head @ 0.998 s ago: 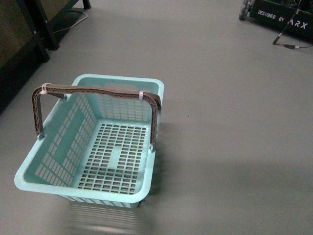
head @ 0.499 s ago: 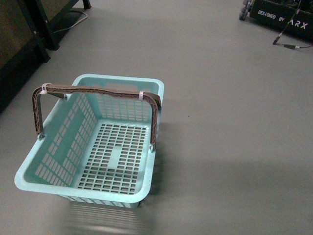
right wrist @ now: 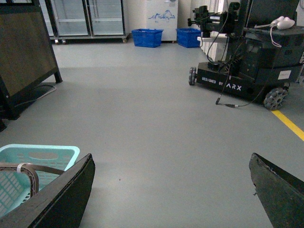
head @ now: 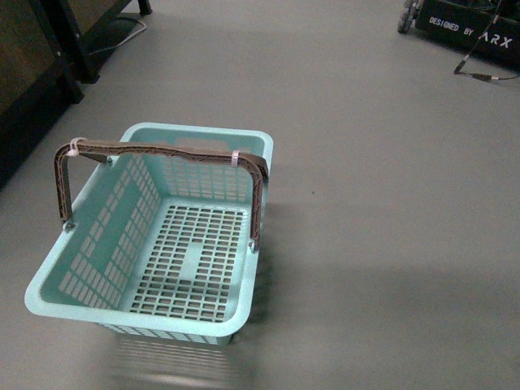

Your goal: Pick mango and avocado into basket

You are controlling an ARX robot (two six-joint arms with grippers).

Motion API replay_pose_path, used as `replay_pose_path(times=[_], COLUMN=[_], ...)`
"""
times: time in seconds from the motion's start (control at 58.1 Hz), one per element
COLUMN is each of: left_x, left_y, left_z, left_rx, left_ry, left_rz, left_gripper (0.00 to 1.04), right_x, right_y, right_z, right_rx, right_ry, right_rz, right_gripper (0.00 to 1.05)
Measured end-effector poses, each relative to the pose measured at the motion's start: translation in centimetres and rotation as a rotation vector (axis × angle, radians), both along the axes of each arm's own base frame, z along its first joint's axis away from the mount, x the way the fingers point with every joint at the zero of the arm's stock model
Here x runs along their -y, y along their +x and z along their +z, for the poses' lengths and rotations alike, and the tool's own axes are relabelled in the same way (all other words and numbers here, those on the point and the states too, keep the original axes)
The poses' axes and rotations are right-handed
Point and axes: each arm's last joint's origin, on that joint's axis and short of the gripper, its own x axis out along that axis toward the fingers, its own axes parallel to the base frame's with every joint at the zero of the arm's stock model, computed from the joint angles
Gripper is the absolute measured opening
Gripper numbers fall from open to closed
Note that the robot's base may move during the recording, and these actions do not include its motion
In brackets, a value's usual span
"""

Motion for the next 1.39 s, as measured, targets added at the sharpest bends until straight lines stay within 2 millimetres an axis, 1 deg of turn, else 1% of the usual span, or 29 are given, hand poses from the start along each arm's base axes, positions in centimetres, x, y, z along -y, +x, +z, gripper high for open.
replay_pose_path(times=[0.052, 0.138, 0.207, 0.258, 0.293, 0.31, 0.344, 0.361, 0.43, 0.482, 0.551, 0.568, 0.602, 0.62, 0.654, 0.671, 0.706, 0.723, 0.774, 0.861, 0.912, 0.929, 0.947, 0.998, 1.05, 1.17, 1.291, 1.394], left_x=[0.1, 0.1, 0.3, 0.4, 0.4, 0.4, 0.4, 0.4, 0.6, 1.0, 1.6, 1.7, 2.3, 2.4, 3.2, 3.3, 4.2, 4.4, 5.8, 7.7, 9.2, 9.5, 10.0, 10.7, 11.0, 11.4, 11.1, 10.7], left_y=[0.0, 0.3, 1.2, 2.0, 2.9, 3.1, 4.0, 4.2, 6.1, 8.2, 11.0, 11.2, 12.8, 13.0, 14.6, 14.8, 16.2, 16.6, 18.4, 20.7, 22.8, 23.2, 24.1, 25.9, 27.0, 29.5, 31.8, 33.2], left_z=[0.3, 0.0, -0.3, -0.6, -0.9, -1.0, -1.2, -1.2, -1.6, -2.1, -3.0, -3.1, -3.8, -3.9, -4.8, -5.0, -6.0, -6.3, -8.0, -10.1, -12.1, -12.4, -13.2, -14.4, -15.1, -15.8, -16.2, -16.2], left_rx=[0.037, 0.017, -0.007, -0.051, -0.082, -0.082, -0.099, -0.103, -0.120, -0.139, -0.176, -0.180, -0.205, -0.206, -0.245, -0.249, -0.296, -0.306, -0.372, -0.444, -0.501, -0.509, -0.522, -0.531, -0.534, -0.522, -0.506, -0.490], left_ry=[-0.071, -0.145, -0.199, -0.274, -0.343, -0.362, -0.446, -0.464, -0.590, -0.711, -0.818, -0.817, -0.868, -0.879, -0.915, -0.919, -0.946, -0.955, -0.980, -0.998, -1.001, -1.002, -1.008, -1.023, -1.031, -1.052, -1.069, -1.085], left_rz=[0.133, 0.256, 0.240, 0.225, 0.229, 0.229, 0.228, 0.231, 0.240, 0.224, 0.226, 0.226, 0.212, 0.210, 0.199, 0.198, 0.181, 0.180, 0.166, 0.148, 0.139, 0.139, 0.139, 0.132, 0.132, 0.131, 0.136, 0.127], left_gripper=[0.97, 0.97, 0.97, 0.97, 0.97, 0.97, 0.97, 0.97, 0.97, 0.97, 0.97, 0.97, 0.97, 0.97, 0.97, 0.97, 0.97, 0.97, 0.97, 0.97, 0.97, 0.97, 0.97, 0.97, 0.97, 0.97, 0.97, 0.97], right_x=[0.0, 0.0, 0.0, 0.0, 0.0, 0.0, 0.0, 0.0, 0.0, 0.0, 0.0, 0.0, 0.0, 0.0, 0.0, 0.0, 0.0, 0.0, 0.0, 0.0, 0.0, 0.0, 0.0, 0.0, 0.0, 0.0, 0.0, 0.0], right_y=[0.0, 0.0, 0.0, 0.0, 0.0, 0.0, 0.0, 0.0, 0.0, 0.0, 0.0, 0.0, 0.0, 0.0, 0.0, 0.0, 0.0, 0.0, 0.0, 0.0, 0.0, 0.0, 0.0, 0.0, 0.0, 0.0, 0.0, 0.0], right_z=[0.0, 0.0, 0.0, 0.0, 0.0, 0.0, 0.0, 0.0, 0.0, 0.0, 0.0, 0.0, 0.0, 0.0, 0.0, 0.0, 0.0, 0.0, 0.0, 0.0, 0.0, 0.0, 0.0, 0.0, 0.0, 0.0, 0.0, 0.0], right_rx=[0.000, 0.000, 0.000, 0.000, 0.000, 0.000, 0.000, 0.000, 0.000, 0.000, 0.000, 0.000, 0.000, 0.000, 0.000, 0.000, 0.000, 0.000, 0.000, 0.000, 0.000, 0.000, 0.000, 0.000, 0.000, 0.000, 0.000, 0.000], right_ry=[0.000, 0.000, 0.000, 0.000, 0.000, 0.000, 0.000, 0.000, 0.000, 0.000, 0.000, 0.000, 0.000, 0.000, 0.000, 0.000, 0.000, 0.000, 0.000, 0.000, 0.000, 0.000, 0.000, 0.000, 0.000, 0.000, 0.000, 0.000], right_rz=[0.000, 0.000, 0.000, 0.000, 0.000, 0.000, 0.000, 0.000, 0.000, 0.000, 0.000, 0.000, 0.000, 0.000, 0.000, 0.000, 0.000, 0.000, 0.000, 0.000, 0.000, 0.000, 0.000, 0.000, 0.000, 0.000, 0.000, 0.000], right_gripper=[0.97, 0.97, 0.97, 0.97, 0.97, 0.97, 0.97, 0.97, 0.97, 0.97, 0.97, 0.97, 0.97, 0.97, 0.97, 0.97, 0.97, 0.97, 0.97, 0.97, 0.97, 0.97, 0.97, 0.97, 0.97, 0.97, 0.97, 0.97])
